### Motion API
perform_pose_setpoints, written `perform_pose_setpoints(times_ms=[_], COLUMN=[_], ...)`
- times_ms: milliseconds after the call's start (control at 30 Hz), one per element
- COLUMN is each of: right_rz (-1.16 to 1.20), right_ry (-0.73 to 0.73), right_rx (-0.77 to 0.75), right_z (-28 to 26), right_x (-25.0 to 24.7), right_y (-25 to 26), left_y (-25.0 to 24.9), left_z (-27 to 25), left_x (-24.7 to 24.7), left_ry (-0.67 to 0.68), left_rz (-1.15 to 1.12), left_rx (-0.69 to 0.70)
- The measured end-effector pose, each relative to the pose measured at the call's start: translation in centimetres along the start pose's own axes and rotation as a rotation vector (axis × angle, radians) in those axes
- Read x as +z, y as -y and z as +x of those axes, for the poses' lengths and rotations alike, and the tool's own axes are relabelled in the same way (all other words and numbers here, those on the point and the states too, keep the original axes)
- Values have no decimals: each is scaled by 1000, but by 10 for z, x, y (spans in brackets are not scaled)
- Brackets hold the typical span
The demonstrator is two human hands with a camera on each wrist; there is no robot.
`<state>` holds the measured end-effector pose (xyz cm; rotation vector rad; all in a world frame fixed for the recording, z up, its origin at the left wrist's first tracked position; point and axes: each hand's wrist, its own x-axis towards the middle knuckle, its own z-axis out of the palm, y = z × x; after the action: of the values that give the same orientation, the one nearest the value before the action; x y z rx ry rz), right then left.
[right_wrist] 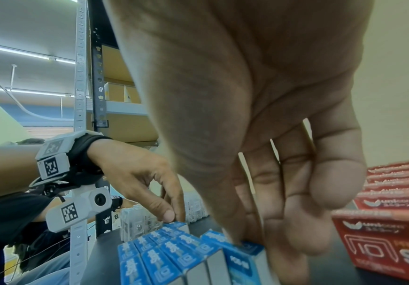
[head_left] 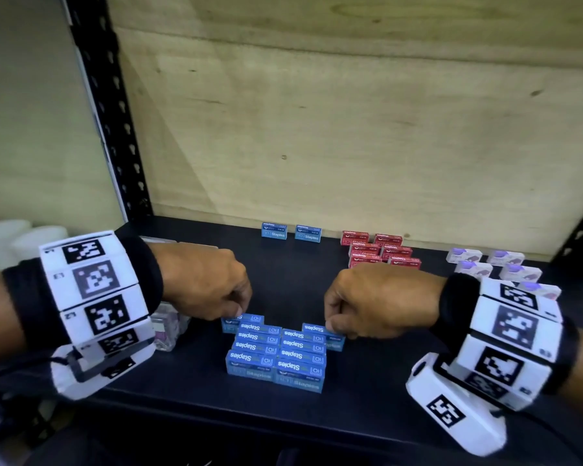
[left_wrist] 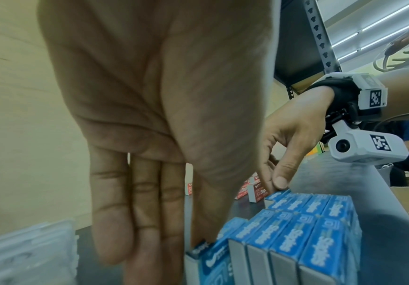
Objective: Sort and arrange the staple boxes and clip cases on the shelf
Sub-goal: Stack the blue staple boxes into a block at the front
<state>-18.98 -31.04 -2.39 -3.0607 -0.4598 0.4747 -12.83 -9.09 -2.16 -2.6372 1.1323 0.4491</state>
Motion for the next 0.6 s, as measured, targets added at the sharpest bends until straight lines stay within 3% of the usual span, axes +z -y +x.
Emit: perform_pose_setpoints(times_ms=[600], right_rz=[25], right_ry=[-24], right_rx=[-39], right_z=[10], right_x=[3], right_y=[13], left_y=[-17], left_z=[23], left_x=[-6], left_ry=[-53], left_rz=[-99], left_rx=[120])
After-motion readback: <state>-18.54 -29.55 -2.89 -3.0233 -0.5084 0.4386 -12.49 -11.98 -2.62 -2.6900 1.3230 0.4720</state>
